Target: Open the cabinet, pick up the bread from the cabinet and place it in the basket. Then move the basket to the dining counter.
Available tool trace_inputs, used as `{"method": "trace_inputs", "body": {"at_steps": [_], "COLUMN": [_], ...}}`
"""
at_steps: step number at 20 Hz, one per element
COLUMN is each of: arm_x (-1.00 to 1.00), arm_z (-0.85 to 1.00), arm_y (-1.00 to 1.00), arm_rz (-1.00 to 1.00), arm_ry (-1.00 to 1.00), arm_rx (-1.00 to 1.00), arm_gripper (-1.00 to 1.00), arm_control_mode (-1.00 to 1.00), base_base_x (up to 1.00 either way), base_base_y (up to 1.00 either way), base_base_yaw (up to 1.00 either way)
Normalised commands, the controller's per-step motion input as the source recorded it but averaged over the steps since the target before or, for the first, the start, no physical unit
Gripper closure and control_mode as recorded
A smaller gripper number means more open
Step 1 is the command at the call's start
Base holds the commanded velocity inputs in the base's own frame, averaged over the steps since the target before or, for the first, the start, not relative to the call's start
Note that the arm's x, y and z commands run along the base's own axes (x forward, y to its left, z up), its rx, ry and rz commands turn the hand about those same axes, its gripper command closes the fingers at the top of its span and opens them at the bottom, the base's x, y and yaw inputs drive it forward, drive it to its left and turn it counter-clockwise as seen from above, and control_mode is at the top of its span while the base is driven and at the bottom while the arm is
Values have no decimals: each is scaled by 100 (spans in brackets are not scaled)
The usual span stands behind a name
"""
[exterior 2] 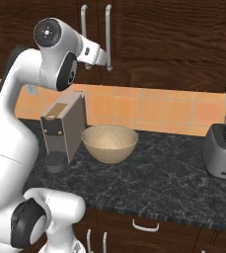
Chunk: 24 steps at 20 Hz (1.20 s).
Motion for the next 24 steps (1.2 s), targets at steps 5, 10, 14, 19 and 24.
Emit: {"method": "trace_inputs", "body": {"at_steps": [5,10,14,19,24], "arm_x": [12,22,31,39,35], "arm_z": [4,0,0,0,0], "arm_y": [0,3,7,13,5], "arm_rz": [0,0,0,0,0], "arm_ry": [0,-5,-3,0,0], "arm_rx": [16,16,15,11,6], "arm_gripper": [-100,-100,-100,-100,-100], "arm_control_mode": [-100,-100,-100,-100,-100], "base_base_x": [0,0,0,0,0], "base_base_y": [0,0,0,0,0], "base_base_yaw": [0,0,0,0,0]}}
